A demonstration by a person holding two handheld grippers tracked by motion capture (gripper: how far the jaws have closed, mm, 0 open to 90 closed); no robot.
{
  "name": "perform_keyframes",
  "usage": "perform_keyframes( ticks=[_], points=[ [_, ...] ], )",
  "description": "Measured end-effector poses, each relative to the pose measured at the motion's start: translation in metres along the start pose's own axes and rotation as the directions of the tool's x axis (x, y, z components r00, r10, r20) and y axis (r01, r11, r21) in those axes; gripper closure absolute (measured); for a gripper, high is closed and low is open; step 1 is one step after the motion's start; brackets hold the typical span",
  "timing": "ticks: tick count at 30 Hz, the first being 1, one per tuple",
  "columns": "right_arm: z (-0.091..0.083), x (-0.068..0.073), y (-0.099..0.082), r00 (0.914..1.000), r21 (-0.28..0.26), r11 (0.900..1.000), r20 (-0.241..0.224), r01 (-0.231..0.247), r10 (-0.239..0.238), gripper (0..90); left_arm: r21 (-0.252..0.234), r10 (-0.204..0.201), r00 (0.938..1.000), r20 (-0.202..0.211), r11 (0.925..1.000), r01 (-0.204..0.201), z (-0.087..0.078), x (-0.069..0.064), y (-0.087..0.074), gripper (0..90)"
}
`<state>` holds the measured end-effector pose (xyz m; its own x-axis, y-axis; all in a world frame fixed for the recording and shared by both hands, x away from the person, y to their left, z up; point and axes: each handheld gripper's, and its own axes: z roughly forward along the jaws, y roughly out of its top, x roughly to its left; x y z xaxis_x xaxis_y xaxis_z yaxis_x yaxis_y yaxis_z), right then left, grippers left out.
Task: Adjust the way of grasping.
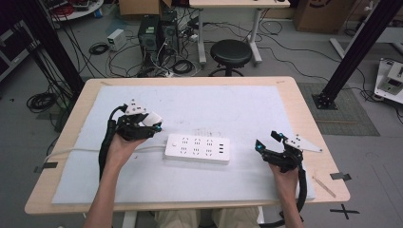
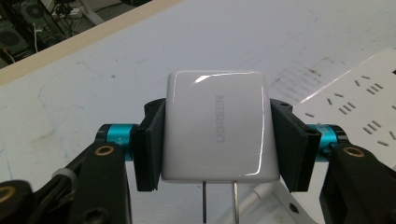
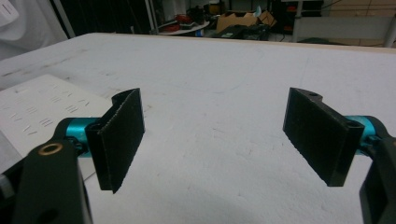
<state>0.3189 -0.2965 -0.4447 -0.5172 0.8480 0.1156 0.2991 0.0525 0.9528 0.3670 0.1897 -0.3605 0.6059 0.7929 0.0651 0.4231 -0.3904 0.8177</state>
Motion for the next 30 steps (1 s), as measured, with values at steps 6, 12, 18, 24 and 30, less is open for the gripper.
perform_keyframes(
  ticks=[6, 12, 18, 24, 30],
  points=[
    [0.004, 0.003, 0.001, 0.9998, 0.033, 0.9993, -0.008, 0.018, -0.018, 21.1, -0.024, 0.044, 0.9989, 0.017, 0.9988, -0.043, -0.002, -0.017, -0.003, 42.4],
    [0.007, 0.005, 0.002, 0.9994, 0.070, 0.9974, -0.031, 0.019, -0.017, 21.1, -0.066, 0.084, 0.9963, 0.016, 0.9943, -0.083, -0.007, -0.037, -0.005, 42.4],
    [0.003, 0.006, 0.005, 0.9972, 0.069, 0.9975, -0.074, 0.013, -0.008, 21.1, -0.094, 0.102, 0.9948, 0.005, 0.9904, -0.101, -0.008, -0.053, -0.009, 42.4],
    [0.001, 0.004, 0.010, 0.9895, 0.068, 0.9971, -0.138, -0.034, 0.043, 21.1, -0.088, 0.165, 0.9859, -0.031, 0.9821, -0.167, -0.004, -0.065, -0.010, 42.3],
    [0.003, 0.008, 0.020, 0.9783, 0.063, 0.9971, -0.200, -0.041, 0.053, 21.1, -0.092, 0.212, 0.9755, -0.059, 0.9719, -0.217, -0.002, -0.071, -0.011, 42.3]
  ],
)
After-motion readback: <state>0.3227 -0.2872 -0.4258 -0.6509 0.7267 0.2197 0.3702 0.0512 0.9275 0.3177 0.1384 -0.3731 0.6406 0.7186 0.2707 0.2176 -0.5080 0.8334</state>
